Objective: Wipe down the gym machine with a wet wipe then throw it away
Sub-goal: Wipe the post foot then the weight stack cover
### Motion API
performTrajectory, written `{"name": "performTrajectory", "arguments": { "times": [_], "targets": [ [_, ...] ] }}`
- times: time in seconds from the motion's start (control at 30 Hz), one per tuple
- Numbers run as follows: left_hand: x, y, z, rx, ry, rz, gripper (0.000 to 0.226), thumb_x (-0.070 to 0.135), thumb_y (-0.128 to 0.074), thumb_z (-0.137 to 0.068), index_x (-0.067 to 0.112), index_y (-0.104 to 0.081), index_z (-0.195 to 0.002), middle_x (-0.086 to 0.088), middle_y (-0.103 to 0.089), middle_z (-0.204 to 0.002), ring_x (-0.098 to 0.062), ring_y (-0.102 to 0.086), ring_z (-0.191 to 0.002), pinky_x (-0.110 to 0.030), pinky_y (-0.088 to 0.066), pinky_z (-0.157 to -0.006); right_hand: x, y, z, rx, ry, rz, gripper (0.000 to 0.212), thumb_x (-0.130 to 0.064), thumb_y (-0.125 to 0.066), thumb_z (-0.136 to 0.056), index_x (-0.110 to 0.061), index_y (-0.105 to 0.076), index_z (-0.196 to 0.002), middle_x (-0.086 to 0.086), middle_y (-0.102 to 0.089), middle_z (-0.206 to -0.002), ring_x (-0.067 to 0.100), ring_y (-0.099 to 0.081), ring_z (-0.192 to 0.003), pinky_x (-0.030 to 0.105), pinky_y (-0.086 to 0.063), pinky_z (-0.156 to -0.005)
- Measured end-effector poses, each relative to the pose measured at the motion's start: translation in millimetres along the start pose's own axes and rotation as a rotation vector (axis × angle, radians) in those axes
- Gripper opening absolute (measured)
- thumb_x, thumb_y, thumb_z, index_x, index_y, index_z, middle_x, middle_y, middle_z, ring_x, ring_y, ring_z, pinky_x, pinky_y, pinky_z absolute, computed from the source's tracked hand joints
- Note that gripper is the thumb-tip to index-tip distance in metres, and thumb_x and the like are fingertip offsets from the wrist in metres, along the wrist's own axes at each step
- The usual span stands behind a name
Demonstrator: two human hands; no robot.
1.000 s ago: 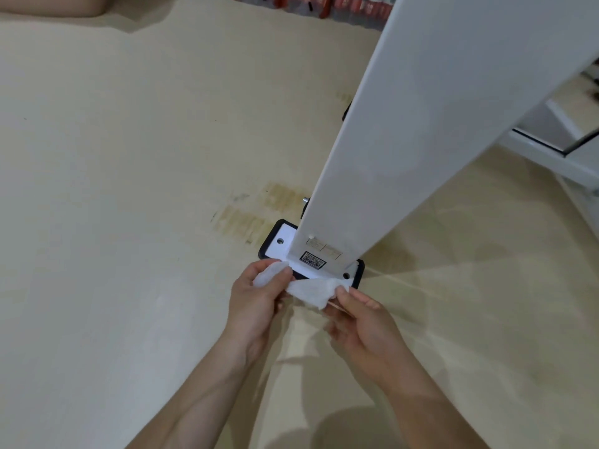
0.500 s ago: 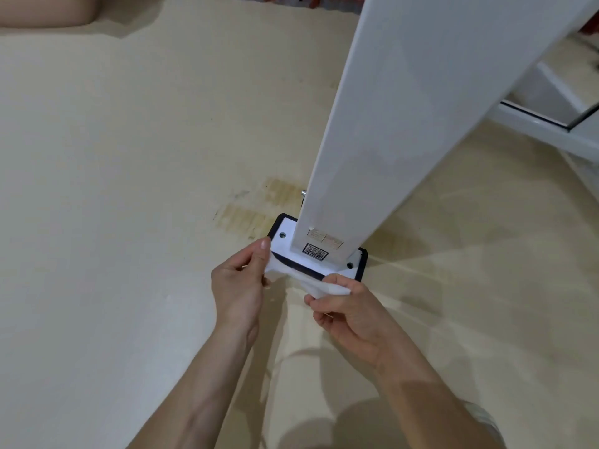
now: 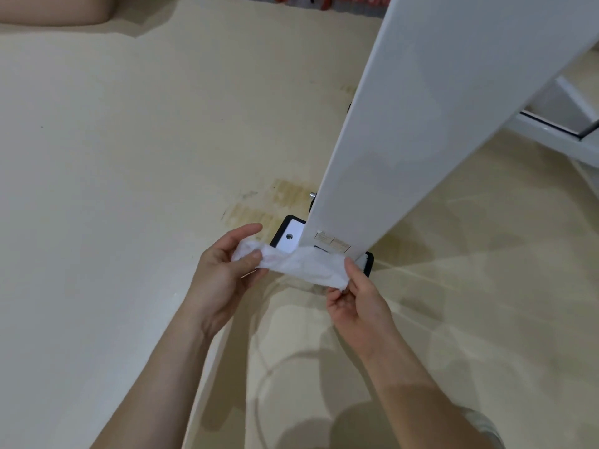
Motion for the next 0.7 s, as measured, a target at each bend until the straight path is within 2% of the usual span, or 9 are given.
{"name": "performTrajectory", "arguments": {
  "times": [0.1,0.17,0.23,0.3,0.37,0.4,0.53,0.63,0.7],
  "targets": [
    [6.0,3.7,-0.6,-0.101,-0.034,-0.414,0.047,-0.016,-0.056,-0.086,0.025,-0.074,-0.101,-0.003,-0.062,-0.091,-0.019,-0.062,-0.081,-0.028,-0.056,-0.076,-11.9,8.1,-8.9,-0.015,0.094,0.118,0.019,-0.002,-0.073,-0.073,-0.010,-0.057,-0.077,0.010,-0.067,-0.097,0.014,-0.063,-0.080,0.017,-0.050,-0.063],
    [5.7,3.8,0.9,-0.103,-0.050,-0.617,0.046,-0.014,-0.057,-0.084,0.027,-0.074,-0.094,0.003,-0.064,-0.093,-0.020,-0.062,-0.084,-0.032,-0.056,-0.081,-16.2,1.9,-7.6,-0.079,0.111,0.203,0.021,0.008,-0.064,-0.080,-0.012,-0.055,-0.080,0.014,-0.064,-0.103,0.021,-0.063,-0.094,0.025,-0.051,-0.081],
    [6.7,3.9,1.3,-0.053,-0.069,-0.559,0.035,-0.011,-0.060,-0.083,0.021,-0.072,-0.091,0.001,-0.068,-0.093,-0.022,-0.065,-0.086,-0.035,-0.056,-0.081,-13.5,-5.8,-3.2,-0.157,0.048,0.230,0.020,0.007,-0.059,-0.082,-0.009,-0.059,-0.094,0.014,-0.063,-0.102,0.020,-0.065,-0.087,0.026,-0.050,-0.081],
    [4.9,4.1,0.1,0.000,-0.073,-0.435,0.020,-0.006,-0.062,-0.085,0.012,-0.070,-0.089,-0.005,-0.070,-0.087,-0.023,-0.065,-0.081,-0.035,-0.056,-0.078,-0.9,-9.3,2.5,-0.196,-0.077,0.299,0.023,-0.019,-0.062,-0.086,-0.007,-0.064,-0.105,0.014,-0.063,-0.104,0.021,-0.063,-0.084,0.029,-0.050,-0.075],
    [1.3,-0.3,-2.3,-0.007,-0.071,-0.397,0.010,0.000,-0.065,-0.087,0.008,-0.070,-0.089,-0.009,-0.069,-0.084,-0.022,-0.065,-0.078,-0.036,-0.055,-0.078,14.7,-12.1,9.8,-0.228,-0.207,0.484,0.055,-0.057,-0.055,-0.087,-0.010,-0.067,-0.115,0.012,-0.069,-0.102,0.022,-0.059,-0.075,0.031,-0.046,-0.067],
    [-1.6,-3.9,-3.5,-0.023,-0.060,-0.377,0.006,0.004,-0.066,-0.087,0.008,-0.071,-0.090,-0.010,-0.069,-0.084,-0.022,-0.065,-0.078,-0.038,-0.054,-0.080,19.2,-15.7,12.6,-0.258,-0.222,0.616,0.062,-0.064,-0.050,-0.085,-0.013,-0.068,-0.116,0.008,-0.071,-0.095,0.018,-0.053,-0.065,0.027,-0.041,-0.061],
    [-7.6,-7.5,-10.6,0.059,-0.042,-0.341,0.012,0.015,-0.064,-0.092,0.009,-0.072,-0.088,-0.007,-0.069,-0.080,-0.018,-0.064,-0.074,-0.034,-0.052,-0.074,9.9,-41.8,17.7,-0.325,0.053,1.116,0.019,-0.032,-0.068,-0.090,-0.014,-0.074,-0.087,-0.001,-0.070,-0.074,0.014,-0.064,-0.064,0.023,-0.048,-0.060],
    [-4.9,-1.9,-20.5,0.227,-0.103,-0.374,0.024,0.023,-0.066,-0.091,0.003,-0.069,-0.078,-0.008,-0.063,-0.073,-0.016,-0.057,-0.069,-0.032,-0.047,-0.068,-23.8,-36.4,10.3,-0.126,0.343,1.380,0.030,-0.019,-0.068,-0.085,-0.010,-0.056,-0.059,-0.004,-0.049,-0.056,0.012,-0.045,-0.052,0.026,-0.035,-0.054],
    [-3.7,-1.4,-34.5,0.299,-0.146,-0.383,0.031,0.028,-0.066,-0.090,0.002,-0.066,-0.074,-0.005,-0.058,-0.071,-0.014,-0.052,-0.066,-0.030,-0.043,-0.066,-45.2,-25.4,10.9,0.007,0.428,1.410,0.033,-0.016,-0.064,-0.083,-0.009,-0.044,-0.057,-0.004,-0.037,-0.054,0.013,-0.034,-0.051,0.026,-0.029,-0.050]
  ]
}}
Point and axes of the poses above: each hand's wrist, its own z-axis away from the middle knuckle, its own y-axis out of the back of the hand, x = y × z, the point moved 10 cm from there along -z, towards the middle knuckle
